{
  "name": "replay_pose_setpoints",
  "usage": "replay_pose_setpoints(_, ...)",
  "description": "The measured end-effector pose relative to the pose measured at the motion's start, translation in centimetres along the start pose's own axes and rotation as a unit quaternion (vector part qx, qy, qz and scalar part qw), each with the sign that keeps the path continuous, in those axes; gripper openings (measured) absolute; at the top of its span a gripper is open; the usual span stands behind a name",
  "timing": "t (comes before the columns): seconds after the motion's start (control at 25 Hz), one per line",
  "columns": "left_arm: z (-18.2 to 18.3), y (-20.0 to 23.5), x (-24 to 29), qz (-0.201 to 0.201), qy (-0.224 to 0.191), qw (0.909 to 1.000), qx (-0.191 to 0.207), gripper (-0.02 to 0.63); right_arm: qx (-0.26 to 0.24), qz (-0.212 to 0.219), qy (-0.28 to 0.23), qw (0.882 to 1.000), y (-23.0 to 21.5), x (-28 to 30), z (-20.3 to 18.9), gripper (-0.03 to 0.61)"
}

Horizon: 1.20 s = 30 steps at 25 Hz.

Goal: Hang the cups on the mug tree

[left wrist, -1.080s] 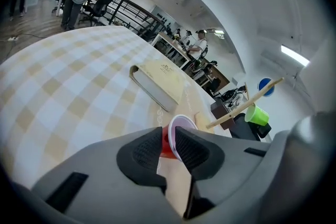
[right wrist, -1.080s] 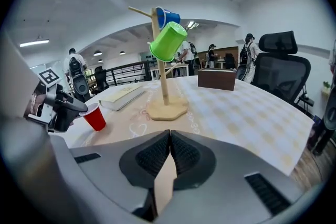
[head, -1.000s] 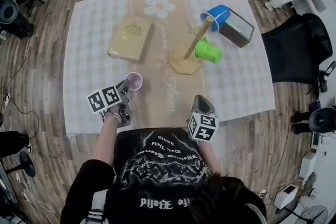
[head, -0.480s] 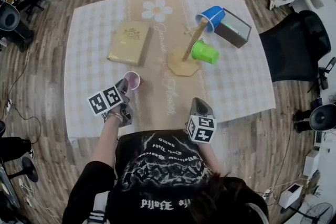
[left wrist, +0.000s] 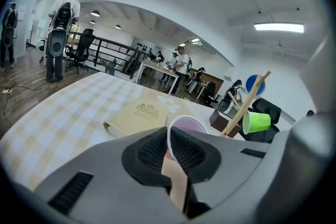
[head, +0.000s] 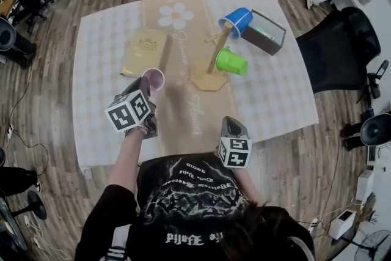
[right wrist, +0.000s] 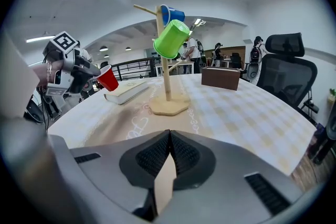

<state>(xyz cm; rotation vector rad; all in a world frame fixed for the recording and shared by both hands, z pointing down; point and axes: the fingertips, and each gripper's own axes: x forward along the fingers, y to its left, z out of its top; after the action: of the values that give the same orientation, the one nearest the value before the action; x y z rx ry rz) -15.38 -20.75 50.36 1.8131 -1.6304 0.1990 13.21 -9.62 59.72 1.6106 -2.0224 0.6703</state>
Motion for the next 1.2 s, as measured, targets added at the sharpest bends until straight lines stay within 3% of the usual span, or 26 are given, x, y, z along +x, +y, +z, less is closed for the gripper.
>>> replay_pose_setpoints(0.56, 3.9, -5.0, 3.3, -0.011, -0.027, 0.9993, 0.022, 0.038, 0.016, 0.009, 0.015, 1.000, -1.3, -0.9, -1.4, 0.006)
replay_pose_setpoints(1.2, 9.0, -11.8, 7.4, -0.030, -0.078, 0.9910, 0.105, 0.038, 0.024, 0.009, 0.030, 0.999, -2.3, -1.0, -2.1, 0.006)
